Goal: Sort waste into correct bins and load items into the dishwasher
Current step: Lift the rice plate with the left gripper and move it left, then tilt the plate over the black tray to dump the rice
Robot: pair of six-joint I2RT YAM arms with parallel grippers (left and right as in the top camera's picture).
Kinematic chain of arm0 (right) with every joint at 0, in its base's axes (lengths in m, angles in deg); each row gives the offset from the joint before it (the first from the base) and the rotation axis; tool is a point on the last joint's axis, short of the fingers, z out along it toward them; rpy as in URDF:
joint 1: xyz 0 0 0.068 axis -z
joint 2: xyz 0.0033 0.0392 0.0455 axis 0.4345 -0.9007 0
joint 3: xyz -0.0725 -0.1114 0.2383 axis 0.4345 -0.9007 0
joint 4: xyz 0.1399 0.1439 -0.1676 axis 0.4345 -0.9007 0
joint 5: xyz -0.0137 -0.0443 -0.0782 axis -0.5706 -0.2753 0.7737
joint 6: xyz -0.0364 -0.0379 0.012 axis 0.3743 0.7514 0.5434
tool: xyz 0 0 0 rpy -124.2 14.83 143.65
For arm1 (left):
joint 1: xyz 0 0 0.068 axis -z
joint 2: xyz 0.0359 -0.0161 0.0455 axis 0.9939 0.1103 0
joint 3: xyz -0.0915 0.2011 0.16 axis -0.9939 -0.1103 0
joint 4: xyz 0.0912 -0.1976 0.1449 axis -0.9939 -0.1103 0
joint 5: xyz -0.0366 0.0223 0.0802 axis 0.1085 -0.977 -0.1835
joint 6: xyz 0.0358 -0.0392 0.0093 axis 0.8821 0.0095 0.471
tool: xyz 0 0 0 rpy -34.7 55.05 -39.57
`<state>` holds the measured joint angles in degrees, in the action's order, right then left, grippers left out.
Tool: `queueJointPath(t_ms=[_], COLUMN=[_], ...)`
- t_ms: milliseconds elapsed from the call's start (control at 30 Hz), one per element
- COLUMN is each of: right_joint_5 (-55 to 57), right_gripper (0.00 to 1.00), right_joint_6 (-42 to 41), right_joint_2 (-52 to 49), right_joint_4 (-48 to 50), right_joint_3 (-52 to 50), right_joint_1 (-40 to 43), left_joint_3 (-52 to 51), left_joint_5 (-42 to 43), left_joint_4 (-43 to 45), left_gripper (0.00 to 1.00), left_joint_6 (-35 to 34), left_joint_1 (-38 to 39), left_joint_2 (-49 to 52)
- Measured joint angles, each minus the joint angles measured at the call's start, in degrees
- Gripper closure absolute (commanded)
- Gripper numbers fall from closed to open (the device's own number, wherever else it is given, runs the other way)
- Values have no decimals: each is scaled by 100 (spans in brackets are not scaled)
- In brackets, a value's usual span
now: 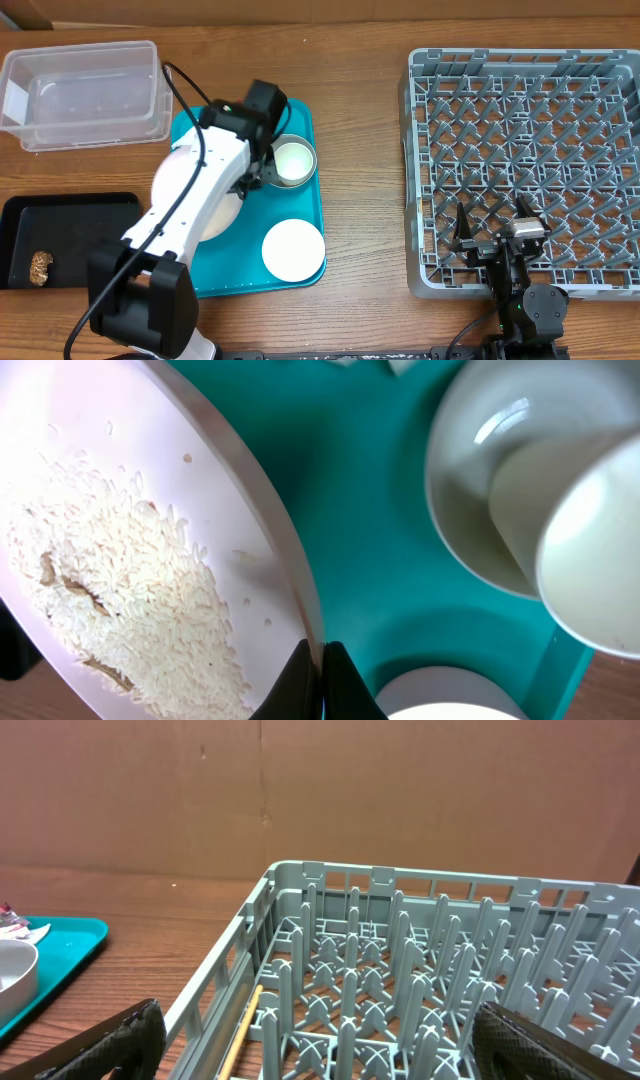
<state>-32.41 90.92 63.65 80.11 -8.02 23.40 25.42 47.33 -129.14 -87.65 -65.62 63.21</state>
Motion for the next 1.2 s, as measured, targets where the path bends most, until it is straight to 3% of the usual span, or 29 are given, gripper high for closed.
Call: queueJointPath(t_ms=[200,467,800,1200], right_joint_5=[0,0,0,0], right_gripper=[0,0,0,0], right_joint_6=[-2,-4,-2,0], right_joint_2=[0,0,0,0], right_joint_4=[0,0,0,2], right_joint_3=[0,0,0,0], right_joint_1=[0,0,0,0], left_joint_3=[505,601,601,601], left_joint_5=[-173,-76,1659,3860], left_joint_4=[-140,297,828,739], left_gripper=[96,96,96,96], left_joint_6=[61,326,748,1460], left_joint_1=[-737,-2234,-3904,-5702], left_joint_2=[0,0,0,0])
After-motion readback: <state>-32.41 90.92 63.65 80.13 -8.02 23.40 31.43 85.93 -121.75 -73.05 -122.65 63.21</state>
